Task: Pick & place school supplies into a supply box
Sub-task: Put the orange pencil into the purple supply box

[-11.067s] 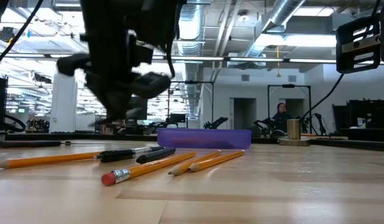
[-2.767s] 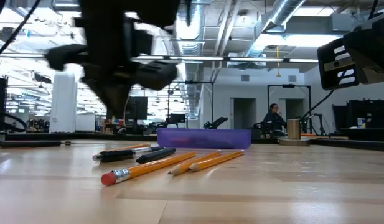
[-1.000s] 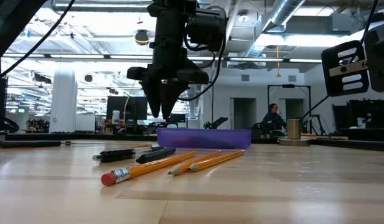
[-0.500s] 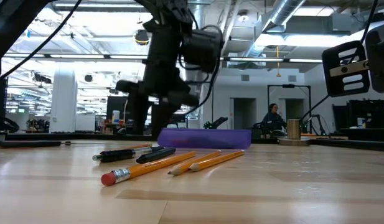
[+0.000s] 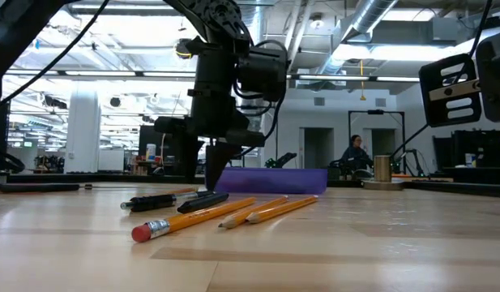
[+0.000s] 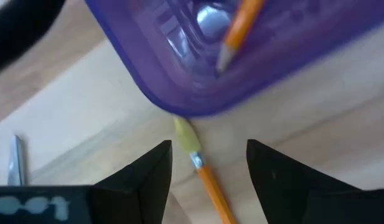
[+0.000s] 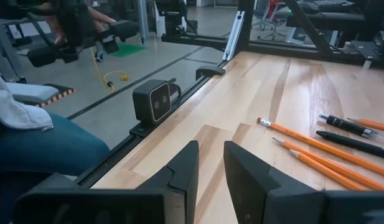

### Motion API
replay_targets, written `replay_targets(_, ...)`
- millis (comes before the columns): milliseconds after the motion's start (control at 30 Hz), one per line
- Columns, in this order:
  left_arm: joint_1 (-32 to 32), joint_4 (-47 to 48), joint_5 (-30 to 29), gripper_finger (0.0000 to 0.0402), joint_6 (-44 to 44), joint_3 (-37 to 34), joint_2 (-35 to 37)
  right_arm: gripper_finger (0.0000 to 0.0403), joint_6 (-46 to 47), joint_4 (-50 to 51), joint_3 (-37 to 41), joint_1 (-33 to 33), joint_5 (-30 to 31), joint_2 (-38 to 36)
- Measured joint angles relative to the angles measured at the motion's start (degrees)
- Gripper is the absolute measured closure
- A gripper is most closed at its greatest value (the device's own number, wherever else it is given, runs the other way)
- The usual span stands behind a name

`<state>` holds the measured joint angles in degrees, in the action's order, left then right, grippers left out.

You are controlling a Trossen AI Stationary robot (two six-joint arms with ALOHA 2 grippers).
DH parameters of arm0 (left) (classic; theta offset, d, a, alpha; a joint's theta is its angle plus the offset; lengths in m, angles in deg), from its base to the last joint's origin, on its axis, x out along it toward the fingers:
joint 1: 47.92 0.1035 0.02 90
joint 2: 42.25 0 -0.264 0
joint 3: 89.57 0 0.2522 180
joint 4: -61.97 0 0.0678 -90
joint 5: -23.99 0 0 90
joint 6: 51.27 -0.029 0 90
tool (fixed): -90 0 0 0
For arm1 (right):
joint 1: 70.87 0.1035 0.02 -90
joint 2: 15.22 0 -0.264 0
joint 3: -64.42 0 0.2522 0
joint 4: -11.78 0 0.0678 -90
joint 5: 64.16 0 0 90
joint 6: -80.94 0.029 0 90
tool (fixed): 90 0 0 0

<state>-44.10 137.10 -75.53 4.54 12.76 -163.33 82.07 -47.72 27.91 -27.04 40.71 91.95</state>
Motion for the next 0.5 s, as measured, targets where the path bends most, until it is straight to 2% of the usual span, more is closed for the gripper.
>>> replay_targets(500, 0.9, 0.3, -0.5, 0.0207, 0.9, -1.0, 0.0, 0.033, 0.0, 0.1, 0.0, 0.0, 0.0, 0.0)
